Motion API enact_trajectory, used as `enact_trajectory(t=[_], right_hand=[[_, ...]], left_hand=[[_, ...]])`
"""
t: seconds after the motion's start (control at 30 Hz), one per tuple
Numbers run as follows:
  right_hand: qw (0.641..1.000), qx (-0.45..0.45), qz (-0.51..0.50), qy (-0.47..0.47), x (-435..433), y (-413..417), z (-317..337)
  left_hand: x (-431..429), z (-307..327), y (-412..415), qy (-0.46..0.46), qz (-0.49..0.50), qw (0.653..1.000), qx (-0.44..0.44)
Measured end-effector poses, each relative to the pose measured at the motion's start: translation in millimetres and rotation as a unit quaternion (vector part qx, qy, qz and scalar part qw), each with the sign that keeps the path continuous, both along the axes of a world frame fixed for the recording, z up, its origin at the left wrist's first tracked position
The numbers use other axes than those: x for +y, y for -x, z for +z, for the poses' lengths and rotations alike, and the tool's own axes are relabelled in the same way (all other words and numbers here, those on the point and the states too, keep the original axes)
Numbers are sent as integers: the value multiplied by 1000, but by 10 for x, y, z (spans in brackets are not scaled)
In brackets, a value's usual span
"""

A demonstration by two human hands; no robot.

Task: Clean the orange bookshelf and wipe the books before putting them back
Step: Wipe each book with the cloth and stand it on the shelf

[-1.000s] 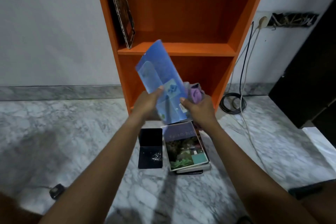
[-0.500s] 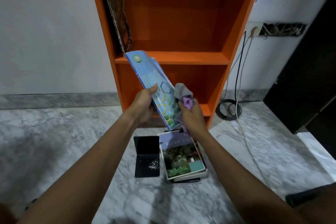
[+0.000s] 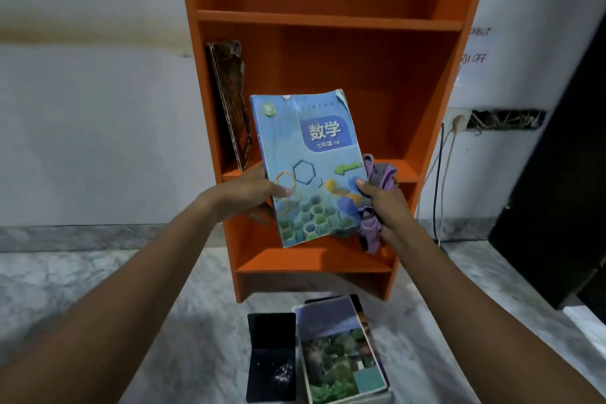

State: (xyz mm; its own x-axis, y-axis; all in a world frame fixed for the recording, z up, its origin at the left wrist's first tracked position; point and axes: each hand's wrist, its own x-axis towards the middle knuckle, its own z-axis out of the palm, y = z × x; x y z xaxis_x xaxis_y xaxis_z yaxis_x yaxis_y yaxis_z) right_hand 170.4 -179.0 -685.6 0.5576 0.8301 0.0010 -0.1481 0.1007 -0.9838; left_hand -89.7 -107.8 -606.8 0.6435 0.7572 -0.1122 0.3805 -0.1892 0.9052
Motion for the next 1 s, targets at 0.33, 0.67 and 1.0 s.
enact_trajectory(t=[0.33, 0.67, 1.0], right_hand=[[984, -122, -130, -6, 974, 196, 595], [987, -151, -59, 25, 2211, 741, 378], [979, -204, 24, 19, 2463, 1152, 212]], left_hand=[[578, 93, -59, -126, 125, 976, -126], [1277, 14, -383, -364, 316, 875, -50], [1527, -369, -303, -389, 400, 829, -49]])
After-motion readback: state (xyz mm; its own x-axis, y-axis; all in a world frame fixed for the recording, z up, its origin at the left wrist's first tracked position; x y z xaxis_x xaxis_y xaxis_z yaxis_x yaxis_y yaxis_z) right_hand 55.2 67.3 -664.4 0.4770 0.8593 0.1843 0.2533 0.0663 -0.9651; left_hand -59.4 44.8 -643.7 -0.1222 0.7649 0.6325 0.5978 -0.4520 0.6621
